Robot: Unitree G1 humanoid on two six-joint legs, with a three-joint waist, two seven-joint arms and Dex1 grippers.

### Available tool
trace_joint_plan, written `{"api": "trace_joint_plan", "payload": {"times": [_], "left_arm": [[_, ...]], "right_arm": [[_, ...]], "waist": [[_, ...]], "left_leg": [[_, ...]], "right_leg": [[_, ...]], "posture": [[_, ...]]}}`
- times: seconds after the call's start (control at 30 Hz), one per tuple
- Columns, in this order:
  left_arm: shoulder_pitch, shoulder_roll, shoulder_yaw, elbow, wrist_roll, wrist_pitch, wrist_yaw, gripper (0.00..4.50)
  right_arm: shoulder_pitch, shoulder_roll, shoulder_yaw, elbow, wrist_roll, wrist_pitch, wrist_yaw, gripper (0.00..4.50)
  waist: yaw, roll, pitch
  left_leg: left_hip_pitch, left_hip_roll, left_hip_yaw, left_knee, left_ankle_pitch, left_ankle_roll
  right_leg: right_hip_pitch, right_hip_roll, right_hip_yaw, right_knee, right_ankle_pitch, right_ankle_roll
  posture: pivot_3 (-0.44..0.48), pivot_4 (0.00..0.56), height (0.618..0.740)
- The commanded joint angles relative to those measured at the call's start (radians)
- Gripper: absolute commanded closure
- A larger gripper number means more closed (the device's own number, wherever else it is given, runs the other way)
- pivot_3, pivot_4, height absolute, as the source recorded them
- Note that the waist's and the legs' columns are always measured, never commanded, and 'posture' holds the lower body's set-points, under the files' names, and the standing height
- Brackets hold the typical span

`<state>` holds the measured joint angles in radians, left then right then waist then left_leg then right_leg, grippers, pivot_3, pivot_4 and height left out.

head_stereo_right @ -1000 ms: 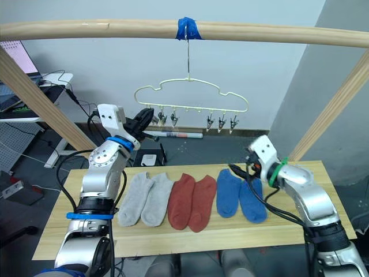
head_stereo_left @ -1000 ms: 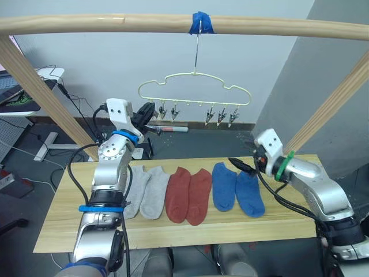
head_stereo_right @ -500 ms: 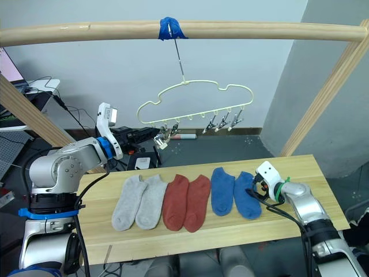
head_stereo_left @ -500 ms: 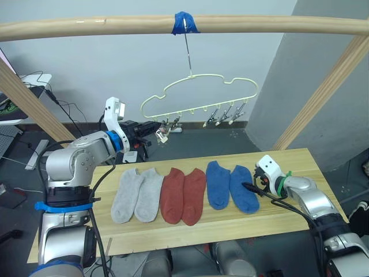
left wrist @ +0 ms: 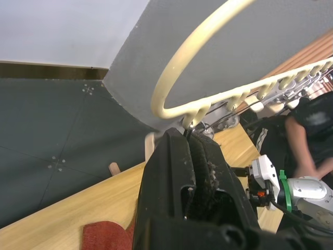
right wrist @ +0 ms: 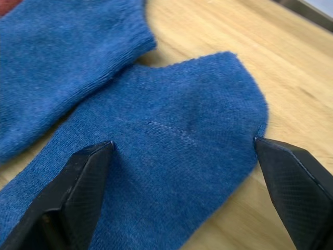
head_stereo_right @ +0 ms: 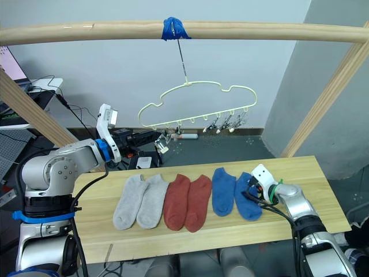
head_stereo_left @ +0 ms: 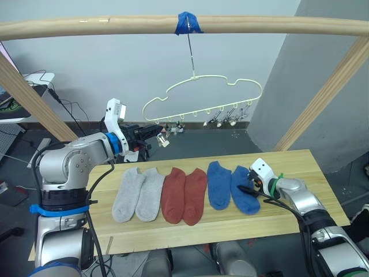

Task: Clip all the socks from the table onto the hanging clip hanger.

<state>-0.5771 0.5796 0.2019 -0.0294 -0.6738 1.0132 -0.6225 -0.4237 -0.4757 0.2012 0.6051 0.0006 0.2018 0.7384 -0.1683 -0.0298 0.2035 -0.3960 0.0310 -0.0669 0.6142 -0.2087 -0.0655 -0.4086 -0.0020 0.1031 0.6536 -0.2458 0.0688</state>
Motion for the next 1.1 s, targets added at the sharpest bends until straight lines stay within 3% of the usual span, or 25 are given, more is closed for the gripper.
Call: {"api": "trace_joint_plan", "payload": {"times": [0.03,0.33,0.5,0.63,0.73,0.87,0.93,1.1], "left_arm": [[0.003,0.013,0.003,-0.015,0.003,0.002,0.001,4.5],[-0.007,0.0,0.0,-0.001,0.017,-0.019,0.016,4.5],[-0.037,-0.066,0.054,0.032,-0.04,0.025,0.059,4.5],[-0.076,-0.128,0.143,0.075,-0.137,0.141,0.119,4.5],[-0.099,-0.145,0.188,0.093,-0.189,0.206,0.148,4.5],[-0.161,-0.19,0.269,0.14,-0.281,0.3,0.213,4.5],[-0.177,-0.208,0.29,0.145,-0.302,0.328,0.236,4.5],[-0.19,-0.224,0.315,0.136,-0.351,0.382,0.26,4.5]], "right_arm": [[0.0,-0.005,-0.003,0.01,-0.015,-0.022,0.013,1.26],[0.038,-0.033,-0.035,-0.014,-0.016,-0.042,0.017,4.46],[0.128,-0.107,-0.099,-0.277,0.053,0.034,0.074,4.46],[0.194,-0.18,-0.138,-0.657,0.182,0.231,0.162,4.46],[0.197,-0.196,-0.155,-0.82,0.267,0.37,0.174,4.46],[0.081,-0.072,-0.104,-1.018,0.41,0.598,0.1,4.46],[0.019,0.03,-0.064,-1.02,0.429,0.644,0.046,4.46],[-0.069,0.157,-0.001,-0.932,0.395,0.637,-0.037,4.46]], "waist": [[0.001,0.0,0.0],[0.003,0.0,0.0],[0.014,0.001,0.001],[0.013,0.002,0.004],[0.013,0.0,0.005],[0.009,-0.001,0.009],[0.007,-0.002,0.01],[0.021,-0.003,0.012]], "left_leg": [[0.0,0.0,0.0,0.0,0.0,0.0],[0.0,0.0,0.0,0.0,0.0,0.0],[0.0,0.0,0.0,0.0,0.0,0.0],[-0.001,0.0,0.0,0.002,0.0,0.0],[-0.001,0.0,-0.002,0.004,0.0,0.0],[-0.003,0.0,-0.004,0.011,0.0,0.0],[-0.004,-0.001,-0.004,0.014,0.0,0.0],[-0.007,-0.001,-0.006,0.013,0.0,0.0]], "right_leg": [[0.0,0.0,0.0,0.0,0.0,0.0],[0.0,0.0,0.0,0.0,0.0,0.0],[0.0,0.0,0.0,0.0,0.0,0.0],[0.0,0.0,0.0,0.001,0.0,0.0],[0.0,0.0,-0.001,0.003,0.0,0.0],[0.0,0.001,-0.003,0.006,0.0,0.0],[0.0,0.001,-0.003,0.007,0.001,0.001],[-0.002,0.0,-0.005,0.005,0.001,0.001]], "posture": [[-0.108,0.184,0.74],[-0.112,0.192,0.74],[-0.124,0.2,0.74],[-0.128,0.204,0.74],[-0.142,0.206,0.74],[-0.148,0.206,0.74],[-0.15,0.205,0.74],[-0.15,0.204,0.74]]}}
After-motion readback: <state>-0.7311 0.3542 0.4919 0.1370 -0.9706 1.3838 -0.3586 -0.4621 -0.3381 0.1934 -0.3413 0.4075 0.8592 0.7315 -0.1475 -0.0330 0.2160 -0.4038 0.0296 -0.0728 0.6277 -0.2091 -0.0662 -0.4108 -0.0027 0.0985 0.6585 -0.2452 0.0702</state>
